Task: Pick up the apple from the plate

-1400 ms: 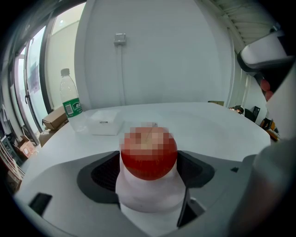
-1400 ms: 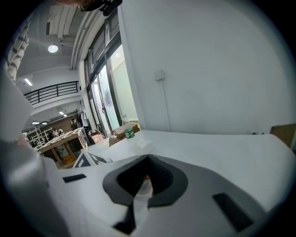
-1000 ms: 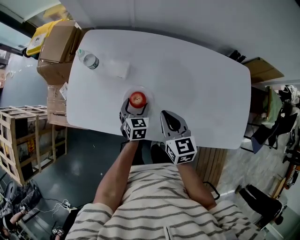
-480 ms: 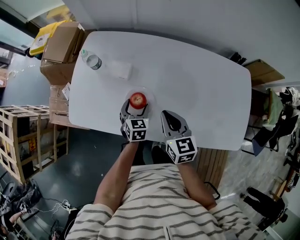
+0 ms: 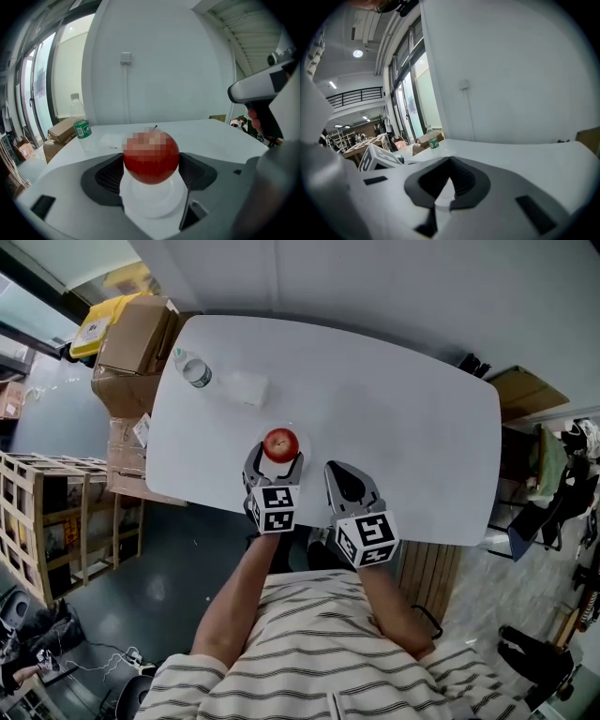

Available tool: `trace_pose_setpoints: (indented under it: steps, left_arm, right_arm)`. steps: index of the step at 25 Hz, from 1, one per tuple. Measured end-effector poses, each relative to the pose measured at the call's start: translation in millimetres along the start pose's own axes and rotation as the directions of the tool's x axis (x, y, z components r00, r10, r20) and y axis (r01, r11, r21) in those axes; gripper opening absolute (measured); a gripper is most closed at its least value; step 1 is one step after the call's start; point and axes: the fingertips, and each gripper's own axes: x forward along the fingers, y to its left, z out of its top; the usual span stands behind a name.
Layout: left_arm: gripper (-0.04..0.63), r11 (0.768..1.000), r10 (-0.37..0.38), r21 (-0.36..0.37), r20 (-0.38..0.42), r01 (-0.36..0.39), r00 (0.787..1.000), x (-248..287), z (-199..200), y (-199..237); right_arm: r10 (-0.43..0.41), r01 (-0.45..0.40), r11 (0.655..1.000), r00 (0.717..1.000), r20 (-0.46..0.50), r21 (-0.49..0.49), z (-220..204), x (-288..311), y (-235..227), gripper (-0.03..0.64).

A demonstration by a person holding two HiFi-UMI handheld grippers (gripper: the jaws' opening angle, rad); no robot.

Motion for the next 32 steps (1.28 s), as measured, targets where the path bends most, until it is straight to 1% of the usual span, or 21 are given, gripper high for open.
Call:
trace_pose_setpoints:
  steps: [4, 9, 12, 16, 24, 27, 32]
  left_arm:
    - [0.377, 1.0, 0.004, -0.014, 0.031, -0.004, 1.0, -13, 16, 2]
    - [0.377, 0.999, 0.004, -0.033, 0.07, -0.002, 0.998, -35, 38, 3]
    - [0.376, 0.999, 0.004, -0.04, 0.095, 0.0, 0.995, -49, 50, 3]
    - [0.376, 0.998, 0.004, -0.069, 0.126, 0.004, 0.992, -65, 64, 5]
    - [0.374, 0.998, -0.001, -0.058, 0.196, 0.013, 0.981, -89, 98, 3]
    - [0.374, 0.999, 0.002, -0.049, 0.222, 0.009, 0.975, -97, 110, 2]
    - [0.373, 0.999, 0.004, -0.045, 0.25, 0.007, 0.968, -109, 128, 3]
  right_arm:
    - [0.008, -0.008, 1.0, 1.0, 0.025, -0.008, 12, -4, 4, 0.012]
    - [0.063, -0.062, 0.998, 0.996, 0.056, -0.014, 27, -10, 15, 0.012]
    - [0.065, -0.064, 0.998, 0.995, 0.071, -0.019, 35, -13, 18, 0.014]
    - [0.074, -0.072, 0.997, 0.993, 0.089, -0.026, 45, -17, 22, 0.014]
    - [0.065, -0.062, 0.998, 0.988, 0.139, -0.029, 66, -29, 22, 0.014]
    - [0.074, -0.071, 0.997, 0.986, 0.147, -0.024, 72, -32, 23, 0.014]
    - [0.073, -0.07, 0.997, 0.984, 0.165, -0.023, 82, -35, 23, 0.014]
